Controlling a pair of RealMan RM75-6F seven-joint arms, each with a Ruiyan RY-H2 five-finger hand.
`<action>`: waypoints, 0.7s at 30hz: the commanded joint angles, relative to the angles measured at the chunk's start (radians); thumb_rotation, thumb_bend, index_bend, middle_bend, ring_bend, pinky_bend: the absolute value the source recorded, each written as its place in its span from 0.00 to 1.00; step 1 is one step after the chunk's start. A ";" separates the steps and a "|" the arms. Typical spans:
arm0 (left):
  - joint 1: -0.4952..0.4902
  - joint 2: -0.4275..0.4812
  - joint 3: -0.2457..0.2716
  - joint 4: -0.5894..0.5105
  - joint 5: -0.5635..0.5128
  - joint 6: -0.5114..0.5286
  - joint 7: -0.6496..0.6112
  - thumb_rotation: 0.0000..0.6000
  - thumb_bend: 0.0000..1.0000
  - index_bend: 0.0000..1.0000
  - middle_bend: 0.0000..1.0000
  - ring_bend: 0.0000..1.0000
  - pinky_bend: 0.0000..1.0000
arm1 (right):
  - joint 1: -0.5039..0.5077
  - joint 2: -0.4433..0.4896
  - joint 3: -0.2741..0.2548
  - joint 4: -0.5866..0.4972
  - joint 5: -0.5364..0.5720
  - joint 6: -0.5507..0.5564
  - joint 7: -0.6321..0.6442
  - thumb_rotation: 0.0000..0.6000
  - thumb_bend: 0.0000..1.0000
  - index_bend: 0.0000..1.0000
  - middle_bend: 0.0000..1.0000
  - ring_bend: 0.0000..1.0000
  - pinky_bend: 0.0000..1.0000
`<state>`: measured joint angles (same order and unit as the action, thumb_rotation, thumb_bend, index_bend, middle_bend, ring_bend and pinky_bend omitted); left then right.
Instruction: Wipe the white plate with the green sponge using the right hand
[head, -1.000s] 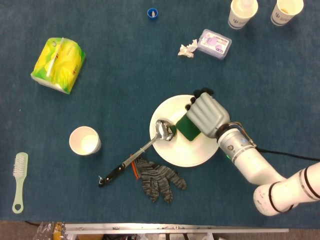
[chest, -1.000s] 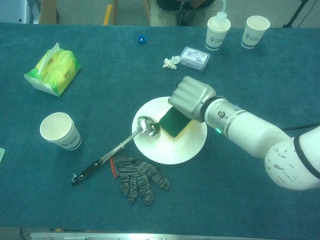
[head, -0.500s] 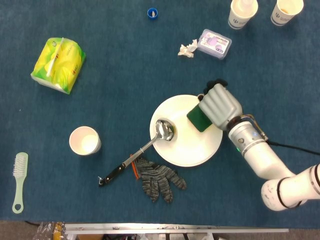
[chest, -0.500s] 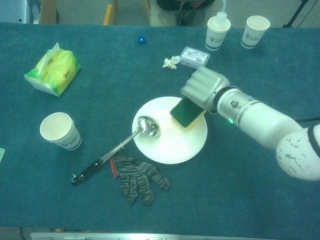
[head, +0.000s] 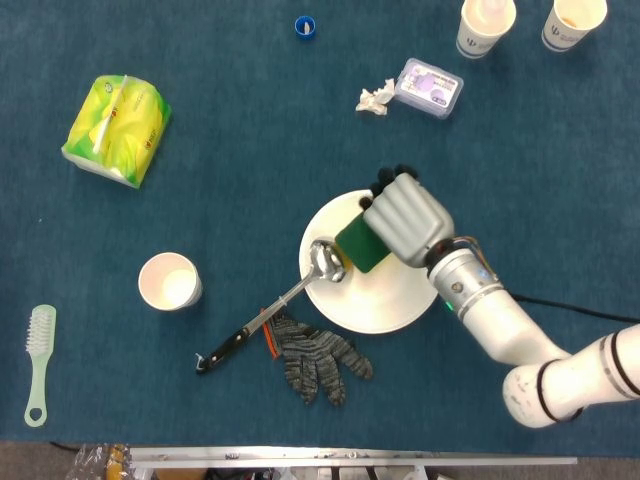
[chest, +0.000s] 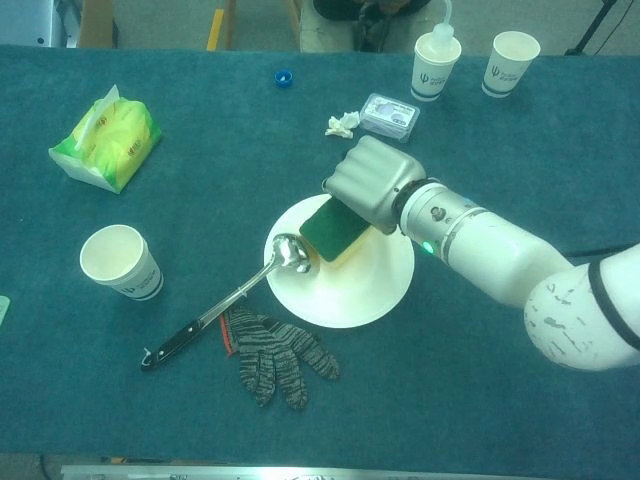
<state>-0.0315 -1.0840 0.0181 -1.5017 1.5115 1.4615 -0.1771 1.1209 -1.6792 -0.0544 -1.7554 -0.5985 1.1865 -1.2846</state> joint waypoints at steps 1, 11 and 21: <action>0.001 0.000 0.000 0.001 -0.001 -0.001 -0.001 1.00 0.39 0.27 0.24 0.16 0.19 | 0.002 -0.018 -0.002 0.015 0.006 -0.010 -0.009 1.00 0.38 0.42 0.38 0.24 0.35; -0.001 -0.001 0.000 0.001 0.004 -0.001 -0.005 1.00 0.39 0.28 0.24 0.16 0.19 | -0.001 -0.014 -0.019 0.018 0.029 -0.005 -0.044 1.00 0.38 0.42 0.38 0.24 0.35; -0.005 -0.004 0.001 -0.007 0.009 -0.005 0.006 1.00 0.39 0.28 0.24 0.16 0.19 | -0.005 0.022 -0.036 0.006 0.054 0.000 -0.067 1.00 0.38 0.42 0.38 0.24 0.35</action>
<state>-0.0369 -1.0882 0.0192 -1.5083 1.5206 1.4563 -0.1714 1.1163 -1.6587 -0.0894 -1.7492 -0.5460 1.1853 -1.3503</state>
